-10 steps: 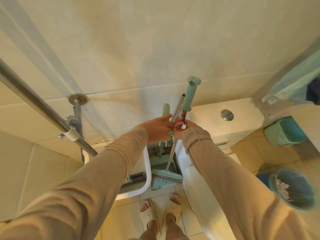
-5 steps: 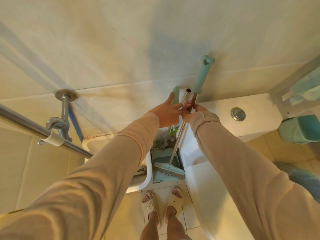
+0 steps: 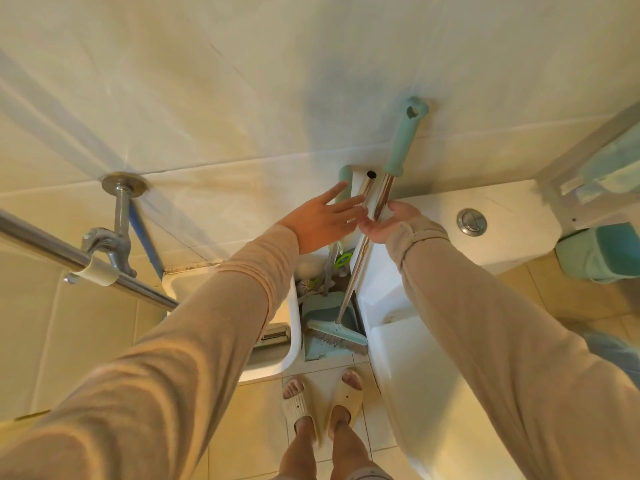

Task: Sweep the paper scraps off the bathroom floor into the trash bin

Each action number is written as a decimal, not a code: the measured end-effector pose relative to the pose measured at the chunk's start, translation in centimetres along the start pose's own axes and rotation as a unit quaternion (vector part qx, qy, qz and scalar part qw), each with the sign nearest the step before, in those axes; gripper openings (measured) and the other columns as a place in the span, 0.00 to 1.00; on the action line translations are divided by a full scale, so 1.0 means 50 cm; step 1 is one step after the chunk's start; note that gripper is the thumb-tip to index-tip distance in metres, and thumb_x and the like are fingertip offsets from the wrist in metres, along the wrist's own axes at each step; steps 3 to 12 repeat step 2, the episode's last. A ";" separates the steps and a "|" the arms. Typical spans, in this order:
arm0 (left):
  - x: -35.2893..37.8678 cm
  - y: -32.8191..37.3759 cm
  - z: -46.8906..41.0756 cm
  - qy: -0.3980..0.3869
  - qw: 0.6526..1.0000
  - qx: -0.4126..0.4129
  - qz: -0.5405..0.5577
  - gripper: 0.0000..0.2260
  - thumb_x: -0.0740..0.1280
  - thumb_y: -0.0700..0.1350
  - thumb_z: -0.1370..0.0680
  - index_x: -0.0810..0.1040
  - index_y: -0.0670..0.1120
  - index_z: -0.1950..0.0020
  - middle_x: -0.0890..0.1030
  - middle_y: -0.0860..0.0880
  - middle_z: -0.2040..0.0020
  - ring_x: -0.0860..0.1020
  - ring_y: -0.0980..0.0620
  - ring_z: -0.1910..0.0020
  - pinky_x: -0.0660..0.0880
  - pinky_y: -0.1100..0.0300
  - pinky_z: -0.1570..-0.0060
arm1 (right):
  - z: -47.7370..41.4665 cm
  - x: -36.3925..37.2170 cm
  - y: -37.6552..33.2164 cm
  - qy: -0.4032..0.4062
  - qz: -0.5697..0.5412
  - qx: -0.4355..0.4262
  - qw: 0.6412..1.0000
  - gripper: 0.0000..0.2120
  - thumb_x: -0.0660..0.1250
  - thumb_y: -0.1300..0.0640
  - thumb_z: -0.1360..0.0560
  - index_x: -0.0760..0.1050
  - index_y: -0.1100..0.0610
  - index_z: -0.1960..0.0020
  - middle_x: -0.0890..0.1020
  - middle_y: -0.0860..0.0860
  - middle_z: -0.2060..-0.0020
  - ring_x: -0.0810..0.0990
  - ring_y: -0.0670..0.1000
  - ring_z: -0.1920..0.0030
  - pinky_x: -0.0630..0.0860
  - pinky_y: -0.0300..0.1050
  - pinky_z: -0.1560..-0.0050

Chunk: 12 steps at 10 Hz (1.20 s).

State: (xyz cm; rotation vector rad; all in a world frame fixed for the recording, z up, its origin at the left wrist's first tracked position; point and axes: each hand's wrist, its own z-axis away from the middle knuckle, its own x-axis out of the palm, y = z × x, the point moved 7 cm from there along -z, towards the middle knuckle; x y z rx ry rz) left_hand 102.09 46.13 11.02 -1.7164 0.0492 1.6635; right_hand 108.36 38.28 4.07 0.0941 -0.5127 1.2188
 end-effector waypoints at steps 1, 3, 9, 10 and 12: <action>-0.023 -0.001 0.019 0.049 0.999 -0.016 0.008 0.24 0.68 0.38 0.26 0.71 0.47 0.31 0.69 0.46 0.28 0.61 0.44 0.26 0.55 0.40 0.28 | 0.017 -0.029 0.007 0.012 0.060 -0.004 0.998 0.25 0.54 0.45 0.20 0.63 0.63 0.32 0.76 0.62 0.52 0.78 0.57 0.55 0.78 0.47 0.56; -0.057 0.030 0.063 0.128 0.986 -0.098 0.051 0.23 0.70 0.40 0.30 0.76 0.46 0.35 0.77 0.46 0.34 0.71 0.45 0.31 0.63 0.40 0.32 | 0.041 -0.106 0.017 0.038 0.139 -0.044 0.989 0.15 0.57 0.52 0.19 0.68 0.63 0.40 0.77 0.59 0.51 0.78 0.56 0.54 0.77 0.48 0.59; -0.057 0.030 0.063 0.128 0.986 -0.098 0.051 0.23 0.70 0.40 0.30 0.76 0.46 0.35 0.77 0.46 0.34 0.71 0.45 0.31 0.63 0.40 0.32 | 0.041 -0.106 0.017 0.038 0.139 -0.044 0.989 0.15 0.57 0.52 0.19 0.68 0.63 0.40 0.77 0.59 0.51 0.78 0.56 0.54 0.77 0.48 0.59; -0.057 0.030 0.063 0.128 0.986 -0.098 0.051 0.23 0.70 0.40 0.30 0.76 0.46 0.35 0.77 0.46 0.34 0.71 0.45 0.31 0.63 0.40 0.32 | 0.041 -0.106 0.017 0.038 0.139 -0.044 0.989 0.15 0.57 0.52 0.19 0.68 0.63 0.40 0.77 0.59 0.51 0.78 0.56 0.54 0.77 0.48 0.59; -0.057 0.030 0.063 0.128 0.986 -0.098 0.051 0.23 0.70 0.40 0.30 0.76 0.46 0.35 0.77 0.46 0.34 0.71 0.45 0.31 0.63 0.40 0.32 | 0.041 -0.106 0.017 0.038 0.139 -0.044 0.989 0.15 0.57 0.52 0.19 0.68 0.63 0.40 0.77 0.59 0.51 0.78 0.56 0.54 0.77 0.48 0.59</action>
